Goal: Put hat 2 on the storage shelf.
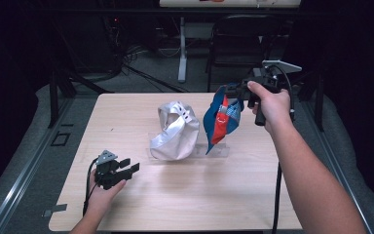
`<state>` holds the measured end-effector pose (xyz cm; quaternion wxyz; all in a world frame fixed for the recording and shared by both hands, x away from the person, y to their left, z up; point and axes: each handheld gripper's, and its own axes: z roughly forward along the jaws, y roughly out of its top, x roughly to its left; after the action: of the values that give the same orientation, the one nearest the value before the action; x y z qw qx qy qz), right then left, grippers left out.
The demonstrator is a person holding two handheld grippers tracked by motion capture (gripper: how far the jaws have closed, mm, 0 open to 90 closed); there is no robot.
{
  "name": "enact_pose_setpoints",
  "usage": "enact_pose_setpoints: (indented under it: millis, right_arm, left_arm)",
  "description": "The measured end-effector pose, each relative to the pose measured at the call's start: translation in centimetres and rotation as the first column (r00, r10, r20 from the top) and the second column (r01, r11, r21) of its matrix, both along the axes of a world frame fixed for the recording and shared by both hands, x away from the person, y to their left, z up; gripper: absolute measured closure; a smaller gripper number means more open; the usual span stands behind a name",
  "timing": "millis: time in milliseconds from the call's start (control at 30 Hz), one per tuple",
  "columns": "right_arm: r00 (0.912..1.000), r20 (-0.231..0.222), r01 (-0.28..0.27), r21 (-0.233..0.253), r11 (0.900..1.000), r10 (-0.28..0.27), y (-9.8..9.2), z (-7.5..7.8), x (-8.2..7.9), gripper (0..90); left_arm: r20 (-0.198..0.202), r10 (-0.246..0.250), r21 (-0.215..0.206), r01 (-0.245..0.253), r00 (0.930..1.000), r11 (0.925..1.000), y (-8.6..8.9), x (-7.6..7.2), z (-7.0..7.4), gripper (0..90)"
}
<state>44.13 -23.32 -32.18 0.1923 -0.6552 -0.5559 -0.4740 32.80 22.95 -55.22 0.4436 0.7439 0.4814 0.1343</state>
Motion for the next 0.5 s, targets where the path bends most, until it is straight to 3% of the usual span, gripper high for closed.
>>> enact_pose_setpoints:
  millis: [300,500]
  right_arm:
    - [0.9994,-0.029,0.020,-0.006,1.000,-0.020,-0.3,-2.2,0.3,77.9]
    - [0.9994,-0.023,0.025,-0.013,1.000,-0.025,-0.5,-2.5,0.1,77.8]
  left_arm:
    - [-0.006,0.001,0.002,-0.001,1.0000,1.0000,0.3,-0.1,0.1,50.1]
    - [0.003,0.005,0.003,-0.005,1.0000,1.0000,0.5,-0.3,0.1,50.0]
